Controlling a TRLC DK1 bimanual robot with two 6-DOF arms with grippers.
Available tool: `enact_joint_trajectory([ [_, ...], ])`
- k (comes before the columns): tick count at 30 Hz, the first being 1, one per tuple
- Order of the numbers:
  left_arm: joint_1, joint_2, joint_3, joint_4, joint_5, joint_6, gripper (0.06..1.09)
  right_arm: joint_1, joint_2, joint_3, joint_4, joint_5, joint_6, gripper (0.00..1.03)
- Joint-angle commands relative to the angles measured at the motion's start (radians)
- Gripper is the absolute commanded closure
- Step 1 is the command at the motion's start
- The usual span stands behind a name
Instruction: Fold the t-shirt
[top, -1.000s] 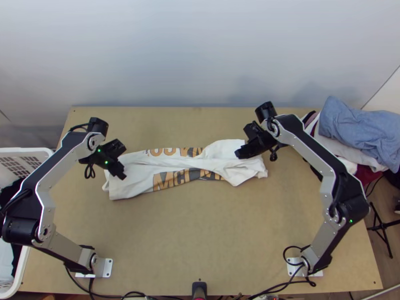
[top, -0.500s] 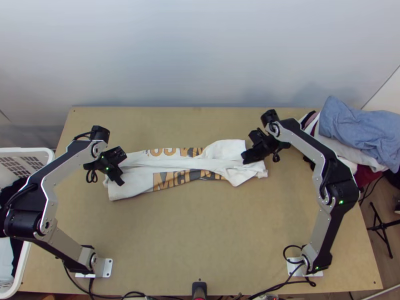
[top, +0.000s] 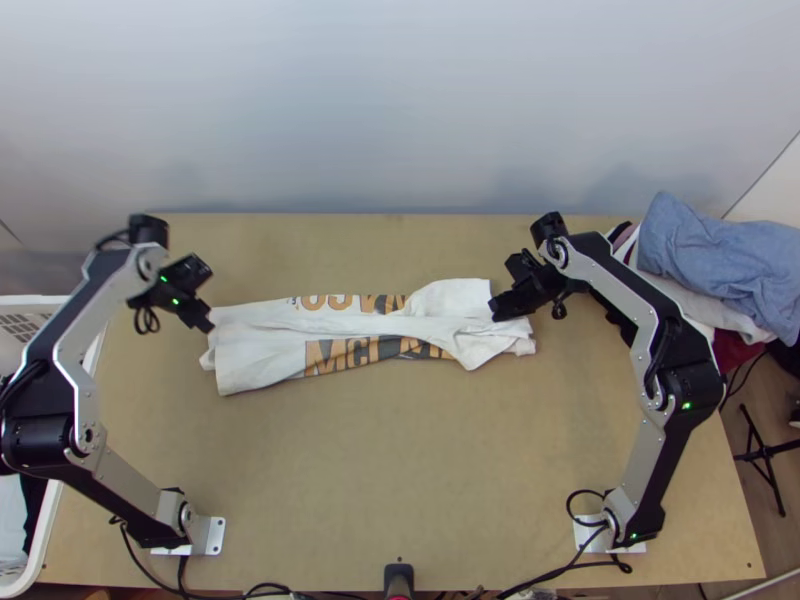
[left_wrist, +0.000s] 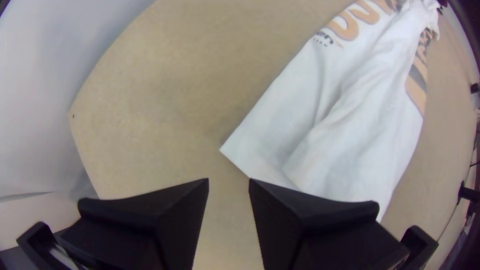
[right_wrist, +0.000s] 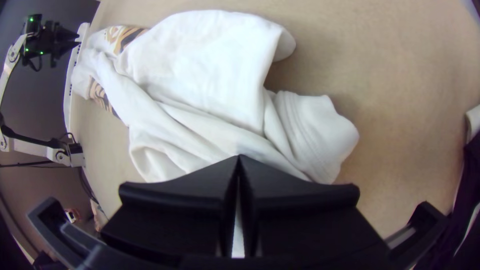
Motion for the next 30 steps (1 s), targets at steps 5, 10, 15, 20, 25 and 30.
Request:
enact_joint_trajectory([
  [5, 0.104, 0.024, 0.173, -0.408, 0.245, -0.077, 0.56, 0.029, -0.021, 0.006, -0.008, -0.005, 0.01, 1.0],
  [10, 0.139, 0.038, 0.099, -0.42, 0.325, -0.2, 0.47, 0.042, -0.029, 0.006, -0.008, -0.005, 0.01, 1.0],
  [15, 0.173, 0.046, 0.095, -0.391, 0.377, -0.303, 0.29, 0.045, -0.032, 0.005, -0.01, -0.005, 0.02, 1.0],
  [20, 0.205, 0.12, 0.084, -0.425, 0.445, -0.32, 0.15, 0.049, -0.046, -0.005, -0.013, -0.005, 0.023, 1.0],
  [25, 0.228, 0.173, 0.065, -0.406, 0.498, -0.381, 0.1, 0.051, -0.057, -0.018, -0.014, -0.005, 0.023, 1.0],
  [30, 0.228, 0.199, 0.035, -0.386, 0.564, -0.416, 0.1, 0.065, -0.06, -0.029, -0.013, -0.005, 0.023, 1.0],
])
